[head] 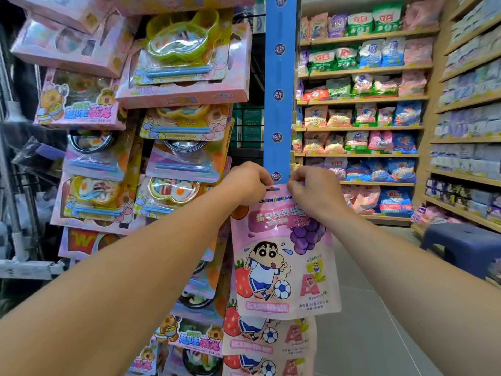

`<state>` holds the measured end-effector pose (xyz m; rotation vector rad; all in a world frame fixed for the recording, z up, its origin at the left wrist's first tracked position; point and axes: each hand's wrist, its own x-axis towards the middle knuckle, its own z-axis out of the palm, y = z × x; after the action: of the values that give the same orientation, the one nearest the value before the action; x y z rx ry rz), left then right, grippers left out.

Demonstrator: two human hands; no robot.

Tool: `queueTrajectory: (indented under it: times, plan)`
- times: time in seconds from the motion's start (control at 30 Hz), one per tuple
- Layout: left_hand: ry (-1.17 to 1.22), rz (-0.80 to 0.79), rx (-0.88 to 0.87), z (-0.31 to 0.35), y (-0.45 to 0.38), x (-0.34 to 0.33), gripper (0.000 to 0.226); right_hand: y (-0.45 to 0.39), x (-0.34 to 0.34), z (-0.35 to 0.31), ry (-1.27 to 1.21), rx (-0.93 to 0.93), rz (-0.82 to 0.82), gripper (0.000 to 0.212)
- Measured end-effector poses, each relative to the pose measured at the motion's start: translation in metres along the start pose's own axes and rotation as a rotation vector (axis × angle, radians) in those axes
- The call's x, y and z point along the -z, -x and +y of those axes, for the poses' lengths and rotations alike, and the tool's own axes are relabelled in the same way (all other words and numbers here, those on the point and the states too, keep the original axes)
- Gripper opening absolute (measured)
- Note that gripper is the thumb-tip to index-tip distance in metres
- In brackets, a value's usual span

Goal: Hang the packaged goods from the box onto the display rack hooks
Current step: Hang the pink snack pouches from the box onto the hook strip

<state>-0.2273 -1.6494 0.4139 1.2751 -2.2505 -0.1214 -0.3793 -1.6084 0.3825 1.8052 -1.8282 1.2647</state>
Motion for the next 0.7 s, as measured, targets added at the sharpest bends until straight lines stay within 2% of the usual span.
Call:
queueTrajectory:
  times: [0.1, 0.27, 0.37, 0.47, 0.7]
  plan:
    - [0.038, 0.000, 0.022, 0.003, -0.001, 0.000, 0.016, -0.001, -0.001, -0.001, 0.007, -0.012, 0.022, 0.017]
    - [0.095, 0.021, 0.098, 0.008, -0.008, -0.001, 0.021, -0.003, 0.000, 0.001, -0.047, -0.001, 0.087, 0.012]
    - [0.101, 0.036, 0.170, 0.011, -0.012, -0.005, 0.023, -0.006, 0.001, 0.003, -0.082, -0.046, 0.111, 0.024]
    - [0.122, -0.005, 0.248, 0.007, -0.014, -0.008, 0.015, -0.008, -0.001, 0.005, -0.084, -0.086, 0.089, 0.024]
    - [0.151, 0.007, 0.299, 0.005, -0.017, -0.014, 0.022, -0.010, -0.005, 0.008, -0.110, -0.172, 0.040, 0.023]
